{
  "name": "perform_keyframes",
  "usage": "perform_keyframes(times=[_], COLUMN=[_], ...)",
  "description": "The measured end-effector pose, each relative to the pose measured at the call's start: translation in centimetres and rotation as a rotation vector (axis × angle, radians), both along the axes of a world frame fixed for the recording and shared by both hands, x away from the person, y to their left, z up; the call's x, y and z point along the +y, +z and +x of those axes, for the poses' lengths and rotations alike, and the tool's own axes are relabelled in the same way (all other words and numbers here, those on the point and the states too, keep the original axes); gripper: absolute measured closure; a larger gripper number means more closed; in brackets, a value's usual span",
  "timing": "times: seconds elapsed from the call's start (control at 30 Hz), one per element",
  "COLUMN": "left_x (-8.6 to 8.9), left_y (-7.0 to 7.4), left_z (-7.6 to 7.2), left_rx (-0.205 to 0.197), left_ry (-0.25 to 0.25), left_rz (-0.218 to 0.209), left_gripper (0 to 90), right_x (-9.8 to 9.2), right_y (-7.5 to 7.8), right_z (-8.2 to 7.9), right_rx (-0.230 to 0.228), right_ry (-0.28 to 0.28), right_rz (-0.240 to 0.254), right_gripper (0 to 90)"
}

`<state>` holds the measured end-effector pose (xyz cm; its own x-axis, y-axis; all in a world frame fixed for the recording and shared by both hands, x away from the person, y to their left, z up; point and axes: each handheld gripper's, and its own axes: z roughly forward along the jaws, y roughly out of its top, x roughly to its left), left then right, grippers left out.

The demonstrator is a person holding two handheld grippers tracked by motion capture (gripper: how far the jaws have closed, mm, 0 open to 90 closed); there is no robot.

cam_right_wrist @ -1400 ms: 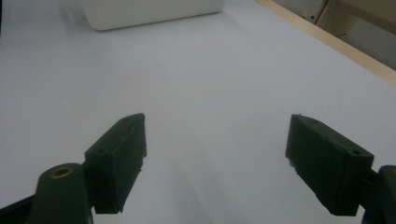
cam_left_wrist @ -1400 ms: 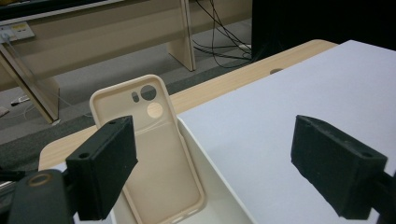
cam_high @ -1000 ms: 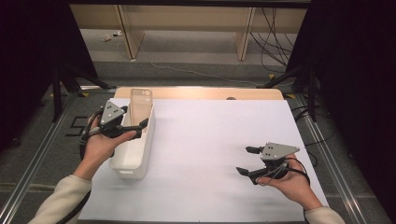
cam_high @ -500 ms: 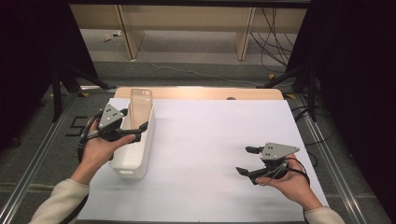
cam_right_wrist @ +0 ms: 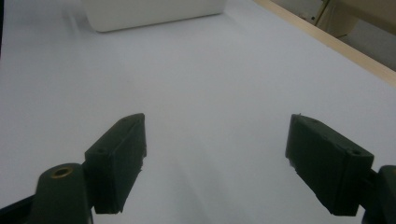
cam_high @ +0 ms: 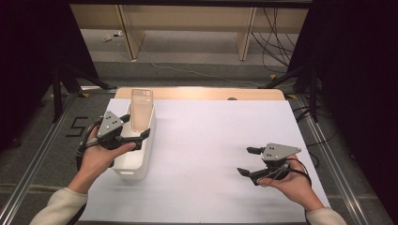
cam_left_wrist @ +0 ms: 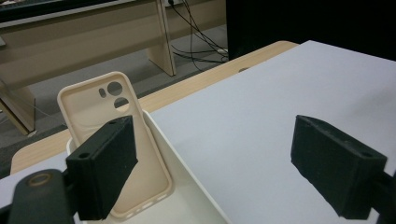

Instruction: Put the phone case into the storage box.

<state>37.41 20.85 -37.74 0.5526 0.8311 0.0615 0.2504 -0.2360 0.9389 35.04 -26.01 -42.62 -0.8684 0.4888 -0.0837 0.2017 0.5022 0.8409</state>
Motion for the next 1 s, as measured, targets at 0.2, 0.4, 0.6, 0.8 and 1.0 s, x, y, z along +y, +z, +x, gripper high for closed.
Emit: perform_keyframes(times=[0.2, 0.4, 0.6, 0.8, 1.0], left_x=[-0.4, -0.7, -0.8, -0.7, -0.6], left_y=[-0.2, -0.6, -0.9, -1.3, -1.8], left_z=[-0.7, -1.4, -1.9, -2.4, -3.0], left_rx=[-0.008, -0.015, -0.021, -0.023, -0.027], left_ry=[-0.025, -0.052, -0.070, -0.076, -0.087], left_rz=[0.001, -0.011, -0.018, -0.021, -0.023], left_gripper=[14.0, 14.0, 14.0, 14.0, 14.0], right_x=[0.0, 0.0, 0.0, 0.0, 0.0], right_y=[0.0, 0.0, 0.0, 0.1, 0.1], right_z=[0.0, 0.0, 0.0, 0.0, 0.0], right_rx=[-0.005, -0.005, -0.004, -0.005, -0.004], right_ry=[0.000, 0.000, 0.000, 0.000, 0.001], right_rz=[0.001, 0.001, 0.001, 0.001, 0.000], right_gripper=[21.7, 21.8, 21.7, 21.7, 21.7])
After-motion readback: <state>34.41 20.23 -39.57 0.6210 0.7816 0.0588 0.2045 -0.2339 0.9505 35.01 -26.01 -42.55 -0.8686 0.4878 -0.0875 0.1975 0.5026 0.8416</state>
